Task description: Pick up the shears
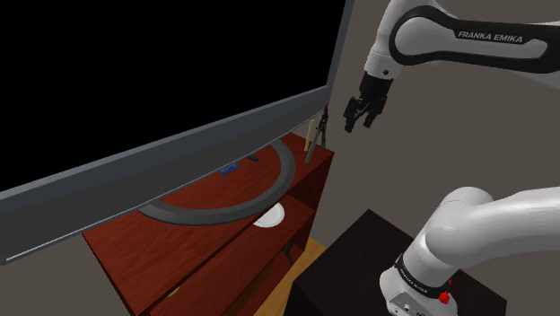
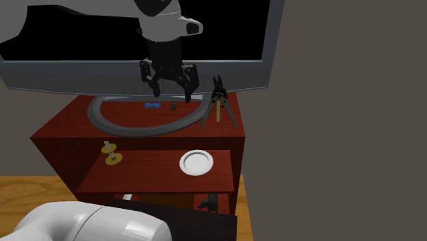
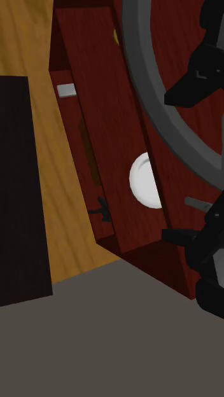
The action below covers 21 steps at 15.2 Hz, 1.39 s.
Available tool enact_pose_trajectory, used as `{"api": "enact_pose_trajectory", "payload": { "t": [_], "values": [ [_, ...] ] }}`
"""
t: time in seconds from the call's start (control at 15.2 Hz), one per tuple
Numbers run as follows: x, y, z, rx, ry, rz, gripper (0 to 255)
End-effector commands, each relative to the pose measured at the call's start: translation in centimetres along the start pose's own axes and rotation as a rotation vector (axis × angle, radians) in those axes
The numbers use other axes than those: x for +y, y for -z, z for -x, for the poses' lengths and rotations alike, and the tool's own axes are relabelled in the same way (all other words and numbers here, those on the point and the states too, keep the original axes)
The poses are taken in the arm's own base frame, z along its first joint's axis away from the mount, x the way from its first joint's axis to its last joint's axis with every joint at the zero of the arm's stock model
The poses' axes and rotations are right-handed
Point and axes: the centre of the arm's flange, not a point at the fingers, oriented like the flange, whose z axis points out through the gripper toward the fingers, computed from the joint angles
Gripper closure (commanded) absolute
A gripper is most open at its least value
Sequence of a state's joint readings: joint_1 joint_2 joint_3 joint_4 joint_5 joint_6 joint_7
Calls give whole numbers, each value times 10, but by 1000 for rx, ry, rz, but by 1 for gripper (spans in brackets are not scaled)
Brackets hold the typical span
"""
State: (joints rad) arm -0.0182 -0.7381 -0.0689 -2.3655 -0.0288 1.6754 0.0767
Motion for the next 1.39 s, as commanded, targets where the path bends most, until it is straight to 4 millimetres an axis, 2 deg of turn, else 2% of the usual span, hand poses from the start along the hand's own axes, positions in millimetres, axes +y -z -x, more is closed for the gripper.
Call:
{"api": "enact_pose_trajectory", "payload": {
  "t": [0.0,0.33,0.59,0.86,1.12,1.32],
  "values": [
    [0,0,0,0,0,0,0],
    [-20,-31,-45,98,-279,78,0],
    [-24,-53,-86,176,-501,140,0],
    [-18,-73,-128,254,-724,202,0],
    [-2,-88,-169,332,-947,264,0],
    [0,-99,-172,338,-965,269,0]
  ]
}}
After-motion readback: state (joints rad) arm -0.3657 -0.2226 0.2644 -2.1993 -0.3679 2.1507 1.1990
